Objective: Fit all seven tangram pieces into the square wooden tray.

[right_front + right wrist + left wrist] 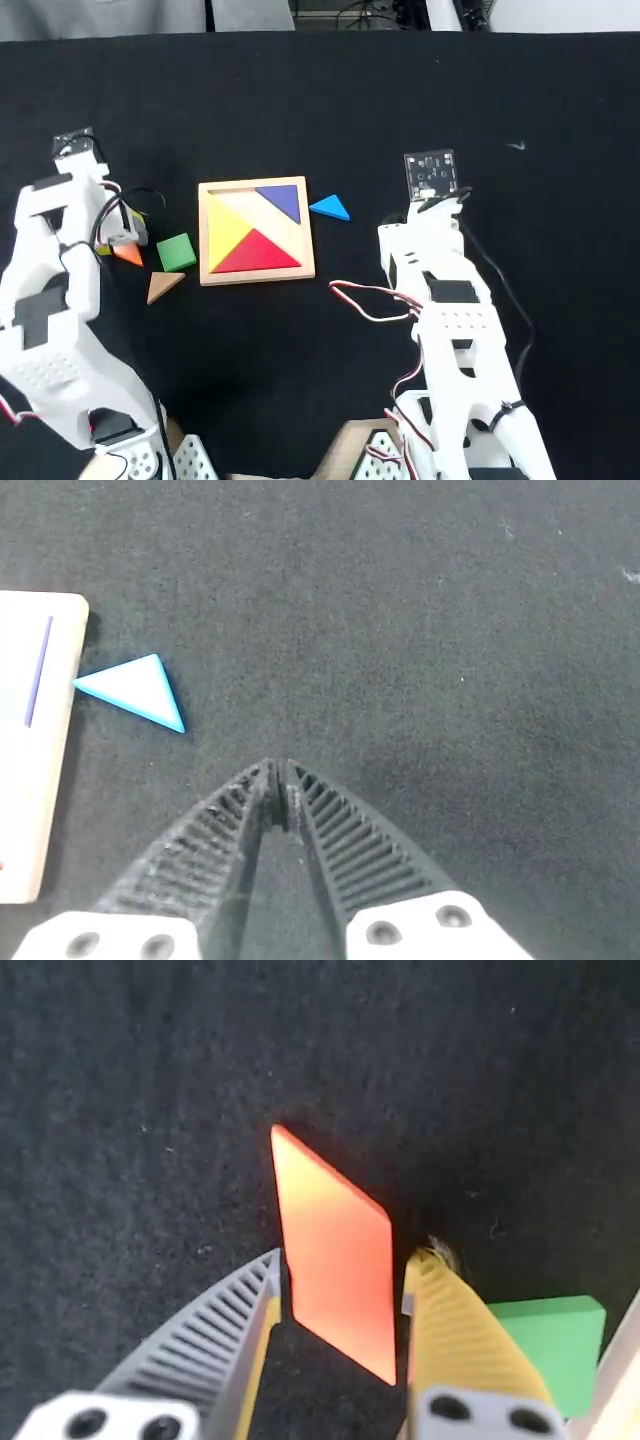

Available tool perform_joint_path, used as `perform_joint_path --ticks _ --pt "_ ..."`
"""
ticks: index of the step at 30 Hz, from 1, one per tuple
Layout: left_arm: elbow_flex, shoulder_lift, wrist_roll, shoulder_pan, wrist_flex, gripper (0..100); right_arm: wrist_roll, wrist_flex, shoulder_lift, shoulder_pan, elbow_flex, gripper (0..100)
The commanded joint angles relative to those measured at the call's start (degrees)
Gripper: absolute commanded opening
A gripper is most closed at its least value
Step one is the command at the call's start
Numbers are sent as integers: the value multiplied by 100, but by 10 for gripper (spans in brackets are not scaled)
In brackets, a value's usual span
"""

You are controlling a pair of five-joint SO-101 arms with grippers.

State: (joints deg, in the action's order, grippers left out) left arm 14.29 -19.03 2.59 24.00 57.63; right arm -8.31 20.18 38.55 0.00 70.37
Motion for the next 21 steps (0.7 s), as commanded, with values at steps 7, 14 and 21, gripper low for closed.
perform_joint_path --ticks 7,14,21 --pt "-514 -185 70 -13 176 75 -44 -97 207 -97 -22 11" --pt "-514 -176 26 4 220 77 -44 -97 207 -97 -22 11" --pt "-840 677 26 -119 1169 77 -44 -97 207 -97 -22 11"
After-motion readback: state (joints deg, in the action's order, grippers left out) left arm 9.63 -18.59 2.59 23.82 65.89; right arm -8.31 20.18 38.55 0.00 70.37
